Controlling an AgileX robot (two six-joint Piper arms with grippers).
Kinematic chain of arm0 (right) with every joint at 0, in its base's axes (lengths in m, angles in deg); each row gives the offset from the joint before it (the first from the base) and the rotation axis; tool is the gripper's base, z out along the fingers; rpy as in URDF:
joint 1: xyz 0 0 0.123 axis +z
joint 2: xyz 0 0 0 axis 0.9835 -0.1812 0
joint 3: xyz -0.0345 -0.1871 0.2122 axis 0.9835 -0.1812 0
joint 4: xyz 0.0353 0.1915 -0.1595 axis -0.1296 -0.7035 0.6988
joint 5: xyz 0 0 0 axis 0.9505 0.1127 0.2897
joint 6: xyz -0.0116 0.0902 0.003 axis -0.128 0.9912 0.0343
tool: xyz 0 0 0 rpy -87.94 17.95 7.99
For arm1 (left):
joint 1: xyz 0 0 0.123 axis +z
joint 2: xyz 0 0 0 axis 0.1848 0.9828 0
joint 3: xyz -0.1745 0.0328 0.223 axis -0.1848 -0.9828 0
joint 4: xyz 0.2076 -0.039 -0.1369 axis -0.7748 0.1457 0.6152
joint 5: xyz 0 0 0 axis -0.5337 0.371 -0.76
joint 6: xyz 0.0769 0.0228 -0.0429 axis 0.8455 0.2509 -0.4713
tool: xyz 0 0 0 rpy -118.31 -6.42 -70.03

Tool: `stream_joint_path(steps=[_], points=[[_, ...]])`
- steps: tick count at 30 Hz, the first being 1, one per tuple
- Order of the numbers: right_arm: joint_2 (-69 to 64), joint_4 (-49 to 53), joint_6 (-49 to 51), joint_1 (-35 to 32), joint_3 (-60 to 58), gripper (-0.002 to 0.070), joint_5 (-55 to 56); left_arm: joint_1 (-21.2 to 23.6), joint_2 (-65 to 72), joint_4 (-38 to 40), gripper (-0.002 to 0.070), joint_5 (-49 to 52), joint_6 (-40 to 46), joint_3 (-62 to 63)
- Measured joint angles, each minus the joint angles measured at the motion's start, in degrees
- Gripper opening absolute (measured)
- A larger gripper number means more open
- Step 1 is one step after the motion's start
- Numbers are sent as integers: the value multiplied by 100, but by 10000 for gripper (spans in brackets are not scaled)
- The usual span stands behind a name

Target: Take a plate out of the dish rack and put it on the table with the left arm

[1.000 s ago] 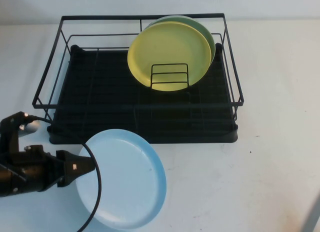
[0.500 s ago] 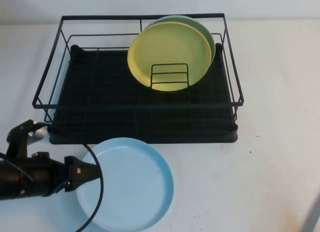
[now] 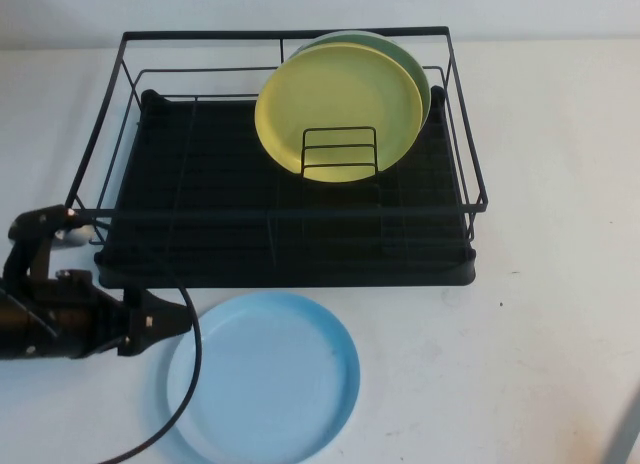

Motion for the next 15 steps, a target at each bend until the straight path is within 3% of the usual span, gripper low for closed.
stream_joint_path(steps=[3,5,7,9,11,15], points=[[0,0,0,0,0,-20,0,0,-139,-626,435,98,-530,344],[0,0,0,0,0,-20,0,0,-279,-1037,398,230,-893,601],[0,0,0,0,0,-20,0,0,-457,-1365,309,393,-1215,887],[0,0,0,0,0,-20,0,0,-715,-1515,159,568,-1391,1086],[0,0,0,0,0,-20,0,0,-1002,-1535,73,718,-1429,1152],[0,0,0,0,0,-20,0,0,-1767,-1645,13,707,-1462,1122]])
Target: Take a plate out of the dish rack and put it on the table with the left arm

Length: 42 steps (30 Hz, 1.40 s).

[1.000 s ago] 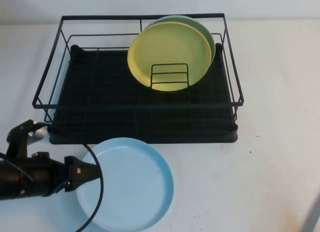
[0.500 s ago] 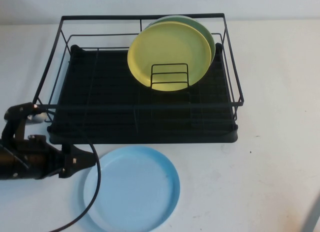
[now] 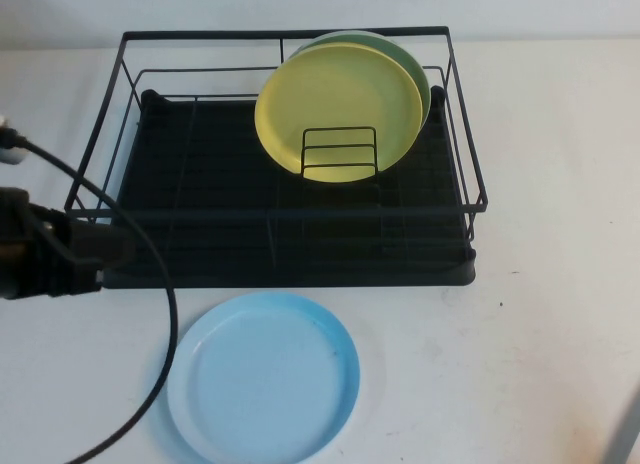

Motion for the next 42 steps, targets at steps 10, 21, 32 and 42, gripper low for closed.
stream_joint_path(steps=[10,21,32,42], points=[[0,0,0,0,0,-20,0,0,-2798,-254,1,-710,-56,-800],[0,0,0,0,0,-20,0,0,-4163,-1171,0,282,-141,-1000],[0,0,0,0,0,-20,0,-494,-4208,-1692,-1,296,-1253,-1637],[0,0,0,0,0,-20,0,-613,-5328,-3260,-1,-1582,-4515,-2985]])
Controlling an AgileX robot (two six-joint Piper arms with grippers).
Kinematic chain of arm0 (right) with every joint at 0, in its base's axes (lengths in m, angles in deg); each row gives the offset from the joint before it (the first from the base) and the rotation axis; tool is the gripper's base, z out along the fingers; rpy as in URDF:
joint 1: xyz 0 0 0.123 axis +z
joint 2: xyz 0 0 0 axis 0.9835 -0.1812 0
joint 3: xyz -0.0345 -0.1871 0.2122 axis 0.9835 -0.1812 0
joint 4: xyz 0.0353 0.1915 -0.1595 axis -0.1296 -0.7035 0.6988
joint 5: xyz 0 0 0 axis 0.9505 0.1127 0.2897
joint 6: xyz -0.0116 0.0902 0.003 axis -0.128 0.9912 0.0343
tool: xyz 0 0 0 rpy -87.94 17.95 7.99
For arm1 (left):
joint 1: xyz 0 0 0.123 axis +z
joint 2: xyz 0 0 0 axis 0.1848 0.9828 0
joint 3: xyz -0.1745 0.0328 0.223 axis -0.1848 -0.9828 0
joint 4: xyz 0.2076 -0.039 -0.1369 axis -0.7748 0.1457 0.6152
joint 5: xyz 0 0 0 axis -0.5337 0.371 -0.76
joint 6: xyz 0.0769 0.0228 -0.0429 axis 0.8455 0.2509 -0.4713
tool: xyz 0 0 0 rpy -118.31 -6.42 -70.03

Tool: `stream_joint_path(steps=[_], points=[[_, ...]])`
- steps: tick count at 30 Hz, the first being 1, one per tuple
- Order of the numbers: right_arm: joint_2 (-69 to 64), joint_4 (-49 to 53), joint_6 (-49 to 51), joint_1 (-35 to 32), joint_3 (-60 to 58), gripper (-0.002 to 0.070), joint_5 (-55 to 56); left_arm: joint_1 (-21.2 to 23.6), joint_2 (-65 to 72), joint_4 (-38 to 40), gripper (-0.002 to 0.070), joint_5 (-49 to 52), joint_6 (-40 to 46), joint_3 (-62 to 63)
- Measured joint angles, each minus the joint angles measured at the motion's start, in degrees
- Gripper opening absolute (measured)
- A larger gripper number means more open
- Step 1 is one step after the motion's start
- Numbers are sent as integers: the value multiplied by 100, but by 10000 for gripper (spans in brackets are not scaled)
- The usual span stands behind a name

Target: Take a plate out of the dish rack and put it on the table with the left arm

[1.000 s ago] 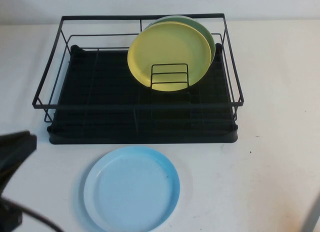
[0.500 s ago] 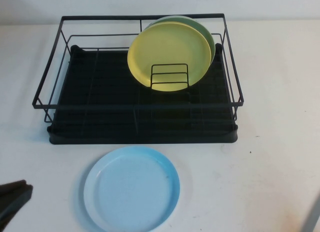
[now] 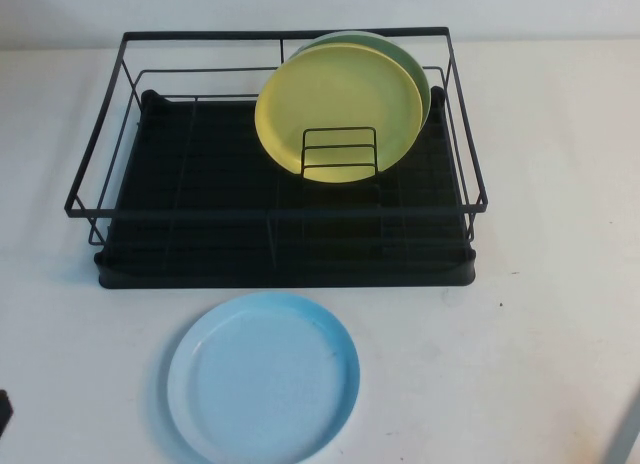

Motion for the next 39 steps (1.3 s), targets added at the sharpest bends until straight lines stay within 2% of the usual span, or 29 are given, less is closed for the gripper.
stream_joint_path(steps=[2,5,11,15,22,39], points=[[0,0,0,0,0,-20,0,0,-227,-481,-1,-368,-457,-305],[0,0,0,0,0,-20,0,0,-567,-926,-1,-1090,-582,-817],[0,0,0,0,0,-20,0,-2,-1083,-1155,-1,-2629,-561,-1835],[0,0,0,0,0,-20,0,-12,-1161,-1579,-1,-2599,-561,-1875],[0,0,0,0,0,-20,0,-12,-1171,-1681,-1,-1560,-513,-1875],[0,0,0,0,0,-20,0,-12,-1220,-1721,-2,-1521,-475,-1875]])
